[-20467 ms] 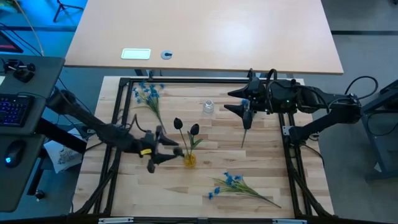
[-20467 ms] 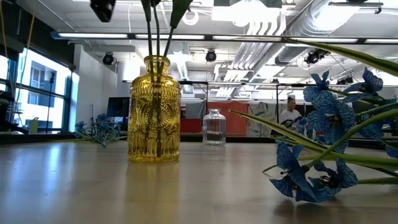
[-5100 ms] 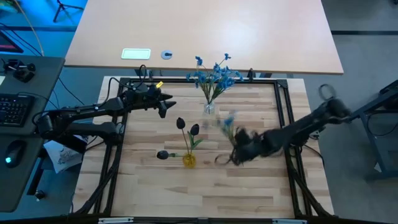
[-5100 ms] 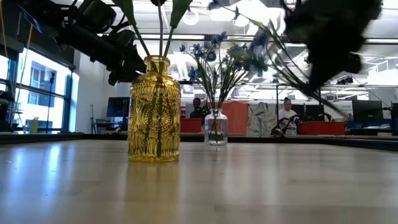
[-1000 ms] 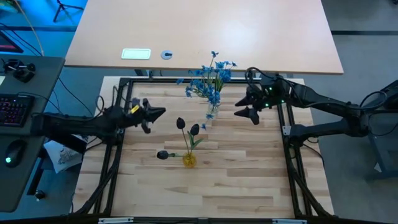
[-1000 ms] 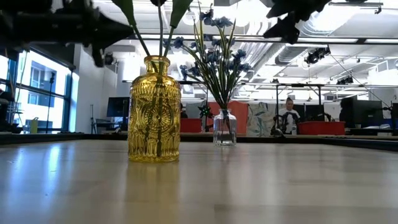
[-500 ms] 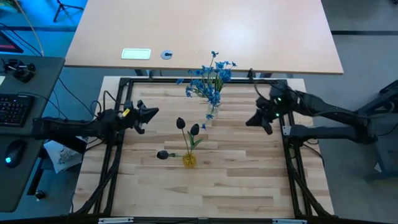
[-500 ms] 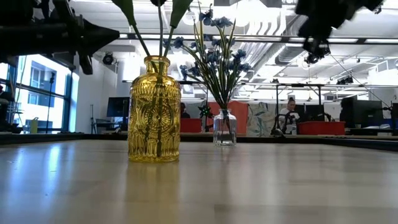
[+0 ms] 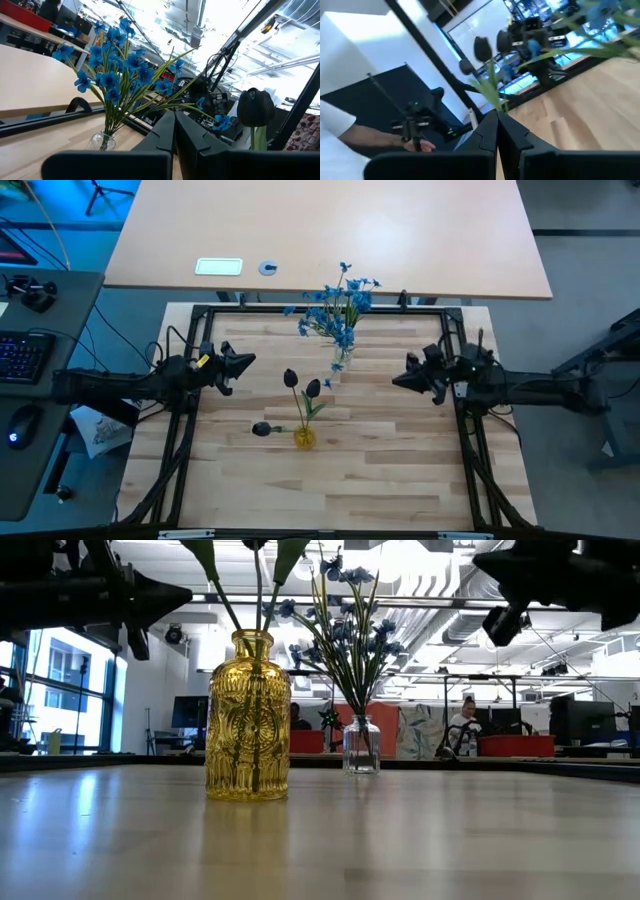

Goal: Sort flowers into vase by color
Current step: Return to Home Position

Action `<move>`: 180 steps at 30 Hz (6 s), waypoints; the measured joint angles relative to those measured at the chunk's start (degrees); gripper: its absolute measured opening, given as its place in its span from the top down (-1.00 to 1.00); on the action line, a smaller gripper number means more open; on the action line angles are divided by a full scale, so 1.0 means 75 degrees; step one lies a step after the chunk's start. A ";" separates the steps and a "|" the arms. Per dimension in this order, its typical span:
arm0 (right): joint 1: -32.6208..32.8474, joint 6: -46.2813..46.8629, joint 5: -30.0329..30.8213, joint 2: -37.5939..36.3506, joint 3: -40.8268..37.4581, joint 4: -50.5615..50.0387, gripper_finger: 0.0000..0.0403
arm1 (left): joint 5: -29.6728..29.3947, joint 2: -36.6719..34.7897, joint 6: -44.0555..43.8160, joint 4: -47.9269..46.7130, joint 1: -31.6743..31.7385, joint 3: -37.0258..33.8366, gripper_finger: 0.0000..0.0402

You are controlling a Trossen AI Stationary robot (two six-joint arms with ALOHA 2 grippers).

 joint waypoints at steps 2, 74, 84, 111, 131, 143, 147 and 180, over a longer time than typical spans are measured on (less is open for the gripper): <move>0.0399 -0.0055 0.0181 -0.0009 -0.0287 0.0383 1.00 | 0.0002 0.0000 0.0003 -0.0004 0.0000 0.0000 1.00; 0.1483 -0.0899 0.1424 -0.4385 -0.1731 -0.3119 1.00 | -0.0056 -0.3622 0.0003 -0.2240 0.0031 -0.0009 1.00; 0.1483 -0.0899 0.1421 -0.4385 -0.1731 -0.3119 1.00 | -0.0011 -0.3622 0.0662 -0.2645 -0.0617 -0.0009 1.00; 0.1483 -0.0899 0.1395 -0.4385 -0.1731 -0.3119 1.00 | 0.0580 -0.3530 0.2614 -0.5341 -0.0790 -0.0006 1.00; 0.1485 -0.0899 0.1402 -0.4385 -0.1731 -0.3120 1.00 | 0.0569 -0.3529 0.2611 -0.5345 -0.0790 -0.0006 1.00; 0.1486 -0.0899 0.1424 -0.4385 -0.1731 -0.3122 1.00 | 0.0567 -0.3529 0.2608 -0.5345 -0.0790 -0.0006 1.00; 0.1483 -0.0899 0.1424 -0.4385 -0.1731 -0.3122 1.00 | 0.0567 -0.3529 0.2608 -0.5345 -0.0790 -0.0006 1.00; 0.1483 -0.0899 0.1392 -0.4385 -0.1731 -0.3121 1.00 | 0.0567 -0.3529 0.2608 -0.5344 -0.0790 -0.0006 1.00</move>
